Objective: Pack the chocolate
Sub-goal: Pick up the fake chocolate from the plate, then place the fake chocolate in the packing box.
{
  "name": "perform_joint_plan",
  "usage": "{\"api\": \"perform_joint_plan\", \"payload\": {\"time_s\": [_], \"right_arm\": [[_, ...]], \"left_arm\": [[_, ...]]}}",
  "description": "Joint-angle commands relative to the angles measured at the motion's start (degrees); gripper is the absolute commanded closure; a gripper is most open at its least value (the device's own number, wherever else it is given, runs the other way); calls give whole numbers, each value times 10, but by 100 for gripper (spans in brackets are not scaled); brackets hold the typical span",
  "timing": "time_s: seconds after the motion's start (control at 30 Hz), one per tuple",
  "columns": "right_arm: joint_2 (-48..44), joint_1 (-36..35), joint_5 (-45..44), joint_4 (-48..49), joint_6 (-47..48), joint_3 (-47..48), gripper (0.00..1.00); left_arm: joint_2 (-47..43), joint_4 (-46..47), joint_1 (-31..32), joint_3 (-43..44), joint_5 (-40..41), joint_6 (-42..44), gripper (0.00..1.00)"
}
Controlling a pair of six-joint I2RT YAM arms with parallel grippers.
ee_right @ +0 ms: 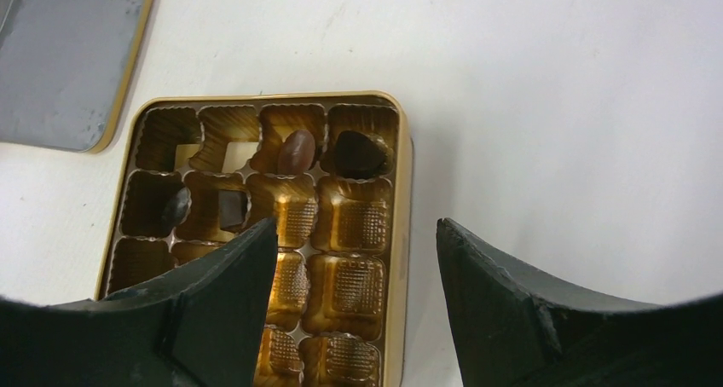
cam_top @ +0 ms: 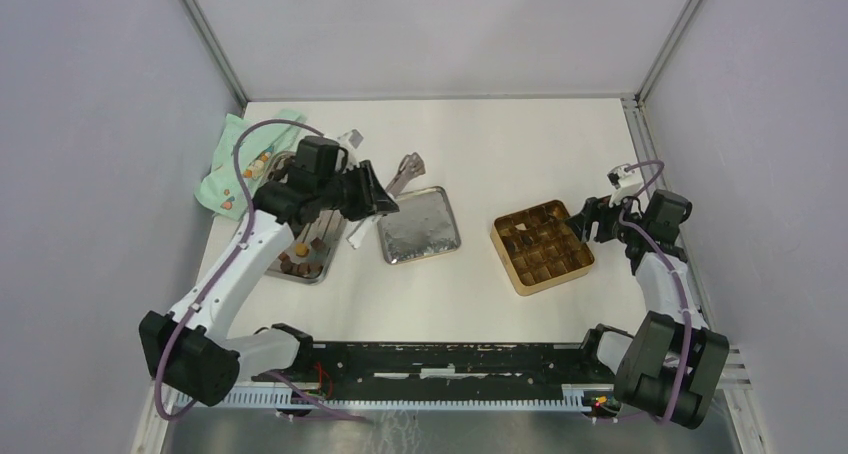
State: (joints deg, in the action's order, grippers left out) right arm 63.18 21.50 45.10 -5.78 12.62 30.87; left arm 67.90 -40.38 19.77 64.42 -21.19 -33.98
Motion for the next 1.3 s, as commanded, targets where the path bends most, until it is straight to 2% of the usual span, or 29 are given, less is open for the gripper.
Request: {"api": "perform_joint_plan", "payload": {"time_s": [0.0, 0.13, 0.33, 0.67, 1.0, 1.27], "right_arm": [[-11, 20, -28, 28, -27, 12, 26], [-14, 44, -60, 39, -49, 7, 26], [-17, 77, -93, 53, -76, -4, 26], [-7, 89, -81, 53, -80, -11, 26], [-6, 94, -75, 54, -78, -16, 26], [-7, 96, -70, 53, -79, -18, 26]], "left_arm": [[16, 134, 85, 5, -27, -52, 98], [47, 183, 150, 15, -32, -56, 98], [99, 216, 208, 37, -43, -56, 98], [220, 226, 300, 127, -43, -35, 98], [343, 118, 383, 253, 20, 37, 98], [382, 64, 406, 301, 84, 67, 98]]}}
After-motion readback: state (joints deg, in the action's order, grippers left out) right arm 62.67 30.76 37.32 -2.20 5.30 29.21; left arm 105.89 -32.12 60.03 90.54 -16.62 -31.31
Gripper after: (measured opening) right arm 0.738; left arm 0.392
